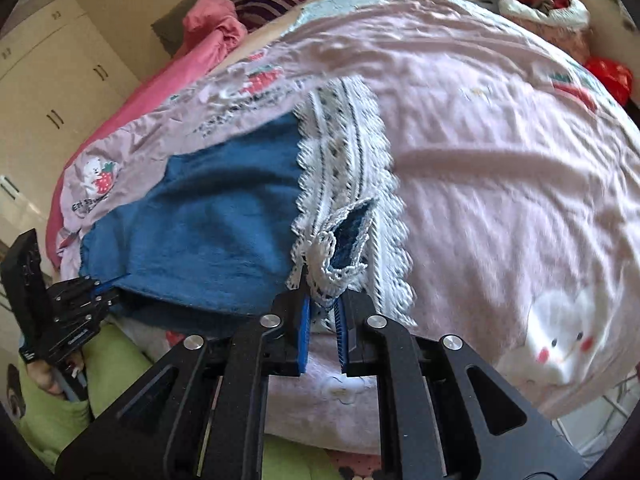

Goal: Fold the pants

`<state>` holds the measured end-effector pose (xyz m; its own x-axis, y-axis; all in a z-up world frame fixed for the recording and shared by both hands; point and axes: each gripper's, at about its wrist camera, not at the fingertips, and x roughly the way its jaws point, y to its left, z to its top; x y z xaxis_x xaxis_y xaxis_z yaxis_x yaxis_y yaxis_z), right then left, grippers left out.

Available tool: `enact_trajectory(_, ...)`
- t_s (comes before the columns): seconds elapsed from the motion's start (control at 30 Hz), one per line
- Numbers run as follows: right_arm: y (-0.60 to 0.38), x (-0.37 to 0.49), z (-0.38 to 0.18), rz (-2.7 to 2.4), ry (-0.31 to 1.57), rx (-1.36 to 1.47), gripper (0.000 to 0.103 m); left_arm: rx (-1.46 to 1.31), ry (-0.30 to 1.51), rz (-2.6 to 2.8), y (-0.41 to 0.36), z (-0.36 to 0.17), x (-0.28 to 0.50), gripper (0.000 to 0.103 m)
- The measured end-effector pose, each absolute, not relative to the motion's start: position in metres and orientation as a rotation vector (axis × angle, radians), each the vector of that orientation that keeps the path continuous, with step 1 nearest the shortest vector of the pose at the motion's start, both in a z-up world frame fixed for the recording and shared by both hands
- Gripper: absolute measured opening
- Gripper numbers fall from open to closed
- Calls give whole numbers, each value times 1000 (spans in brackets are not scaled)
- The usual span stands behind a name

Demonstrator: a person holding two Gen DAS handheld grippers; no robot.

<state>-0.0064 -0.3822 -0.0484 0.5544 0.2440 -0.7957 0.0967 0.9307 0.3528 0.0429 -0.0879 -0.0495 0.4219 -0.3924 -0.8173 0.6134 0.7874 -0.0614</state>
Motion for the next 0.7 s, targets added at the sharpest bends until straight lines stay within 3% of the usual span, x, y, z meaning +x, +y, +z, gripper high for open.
enact_trajectory(0.2, -392, -15, -45, 93, 961, 393, 31, 282, 963, -623, -90, -55, 43, 4)
enact_trajectory(0.27, -394, -14, -45, 98, 955, 383, 27, 284, 963, -619, -90, -55, 42, 4)
enact_trajectory(0.3, -395, -13, -47, 91, 963, 373, 12, 289, 961, -616, -91, -55, 41, 4)
enact_trajectory(0.33, -395, -12, -49, 77, 976, 354, 11, 297, 960, -618, -91, -55, 39, 4)
enact_trajectory(0.47, -393, -11, -56, 39, 990, 263, 11, 319, 965, -645, -93, -54, 30, 4)
enact_trajectory(0.63, -387, -14, -45, 32, 967, 207, 18, 355, 1001, -632, -97, -67, 31, 5)
enact_trajectory(0.7, -384, -18, -32, 28, 917, 166, 25, 339, 995, -642, -94, -63, 30, 10)
